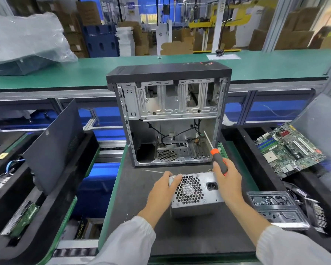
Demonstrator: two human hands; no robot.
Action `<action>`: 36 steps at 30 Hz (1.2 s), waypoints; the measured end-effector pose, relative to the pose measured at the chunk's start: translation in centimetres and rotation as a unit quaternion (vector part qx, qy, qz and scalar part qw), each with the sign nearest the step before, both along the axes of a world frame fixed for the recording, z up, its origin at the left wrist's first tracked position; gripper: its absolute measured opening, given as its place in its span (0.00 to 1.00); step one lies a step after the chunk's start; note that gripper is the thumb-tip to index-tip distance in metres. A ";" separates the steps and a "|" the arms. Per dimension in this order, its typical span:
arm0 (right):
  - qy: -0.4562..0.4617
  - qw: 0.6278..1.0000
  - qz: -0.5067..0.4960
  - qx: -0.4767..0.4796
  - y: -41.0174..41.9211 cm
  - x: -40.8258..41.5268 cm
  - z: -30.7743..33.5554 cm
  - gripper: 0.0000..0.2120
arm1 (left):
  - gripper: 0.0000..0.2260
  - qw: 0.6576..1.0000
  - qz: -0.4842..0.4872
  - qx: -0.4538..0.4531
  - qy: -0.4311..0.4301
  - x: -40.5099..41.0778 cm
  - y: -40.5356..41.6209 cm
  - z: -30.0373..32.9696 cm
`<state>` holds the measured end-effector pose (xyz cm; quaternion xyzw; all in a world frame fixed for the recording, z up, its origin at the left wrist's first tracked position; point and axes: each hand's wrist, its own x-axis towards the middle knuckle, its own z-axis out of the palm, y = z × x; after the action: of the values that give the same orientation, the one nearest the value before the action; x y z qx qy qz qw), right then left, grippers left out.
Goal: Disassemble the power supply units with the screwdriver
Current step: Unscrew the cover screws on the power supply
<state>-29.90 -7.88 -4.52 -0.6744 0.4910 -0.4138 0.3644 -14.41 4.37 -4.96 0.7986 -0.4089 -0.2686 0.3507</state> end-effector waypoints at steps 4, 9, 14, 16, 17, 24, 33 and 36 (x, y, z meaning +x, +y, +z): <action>0.047 0.999 0.013 -0.003 -1.2 1.0 -0.2 0.07 | 0.18 0.992 -0.006 -0.031 0.122 1.0 -1.3 -0.6; 0.013 0.999 0.012 0.027 -1.4 1.0 -0.2 0.09 | 0.15 0.988 -0.026 -0.004 0.150 1.8 -1.6 -1.1; 0.024 0.998 0.049 -0.025 -1.5 0.5 1.8 0.09 | 0.19 0.977 0.012 0.003 0.213 1.2 -1.0 -1.1; 0.035 0.994 0.079 -0.069 -2.1 0.5 3.4 0.07 | 0.29 0.975 0.026 -0.005 0.221 1.4 -1.0 -1.8; 0.038 0.991 0.096 -0.081 -2.4 0.6 4.2 0.07 | 0.29 0.974 0.035 -0.016 0.224 1.3 -1.0 -1.8; -0.073 0.978 0.188 -0.062 -2.3 2.3 10.0 0.22 | 0.16 0.919 0.100 -0.102 0.367 0.2 -1.1 -2.2; -0.025 0.964 0.216 -0.153 -0.9 4.1 12.6 0.23 | 0.18 0.916 0.092 -0.124 0.371 0.6 -1.1 -3.1; -0.007 0.959 0.205 -0.194 -0.6 4.6 13.3 0.25 | 0.15 0.937 0.054 -0.121 0.322 1.0 -1.2 -2.8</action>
<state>-25.34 -8.48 8.74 -0.8153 0.2501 -0.4226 0.3068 -13.41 3.20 -7.75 0.6414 -0.2601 -0.4407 0.5716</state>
